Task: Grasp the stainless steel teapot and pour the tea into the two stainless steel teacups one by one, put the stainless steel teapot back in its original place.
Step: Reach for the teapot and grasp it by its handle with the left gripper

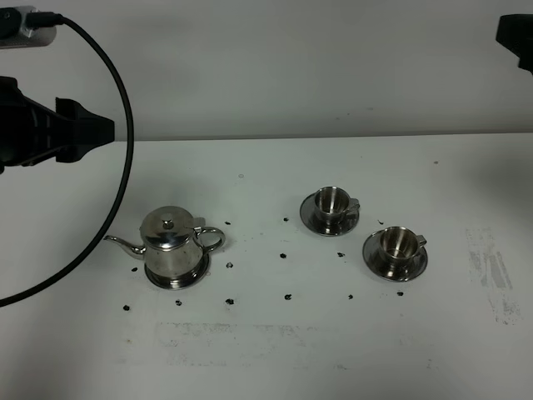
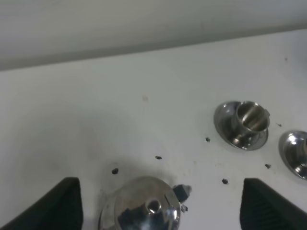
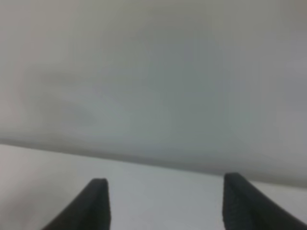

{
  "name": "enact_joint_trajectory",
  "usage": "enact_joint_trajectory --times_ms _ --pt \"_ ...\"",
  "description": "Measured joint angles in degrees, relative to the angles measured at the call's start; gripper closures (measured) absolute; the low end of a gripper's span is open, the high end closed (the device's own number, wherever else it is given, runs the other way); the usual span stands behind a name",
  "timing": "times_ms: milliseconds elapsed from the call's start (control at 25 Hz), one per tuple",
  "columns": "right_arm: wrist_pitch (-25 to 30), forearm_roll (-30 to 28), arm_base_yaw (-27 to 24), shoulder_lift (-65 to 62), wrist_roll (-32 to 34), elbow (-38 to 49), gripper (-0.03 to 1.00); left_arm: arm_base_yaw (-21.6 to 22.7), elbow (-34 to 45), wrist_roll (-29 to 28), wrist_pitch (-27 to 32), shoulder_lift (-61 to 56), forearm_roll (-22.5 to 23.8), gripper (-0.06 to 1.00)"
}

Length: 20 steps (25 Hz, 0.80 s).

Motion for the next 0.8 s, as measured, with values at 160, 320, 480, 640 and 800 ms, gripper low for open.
enact_joint_trajectory --times_ms 160,320,480,640,800 --pt "0.86 0.63 0.00 -10.71 -0.80 6.70 0.46 0.00 0.35 1.85 2.69 0.00 0.87 0.29" --pt "3.50 -0.51 0.00 -22.08 0.37 12.21 0.46 0.00 0.35 4.10 7.98 0.00 4.17 0.29" --pt "7.47 -7.39 0.00 -34.04 7.87 15.18 0.46 0.00 0.35 4.51 9.13 0.00 5.39 0.29" --pt "12.13 -18.89 0.00 -44.70 20.48 15.60 0.46 0.00 0.35 7.43 10.31 0.00 5.75 0.29" --pt "19.63 -33.14 0.00 -52.22 31.31 15.60 0.46 -0.05 0.35 10.50 10.63 0.00 5.61 0.29"
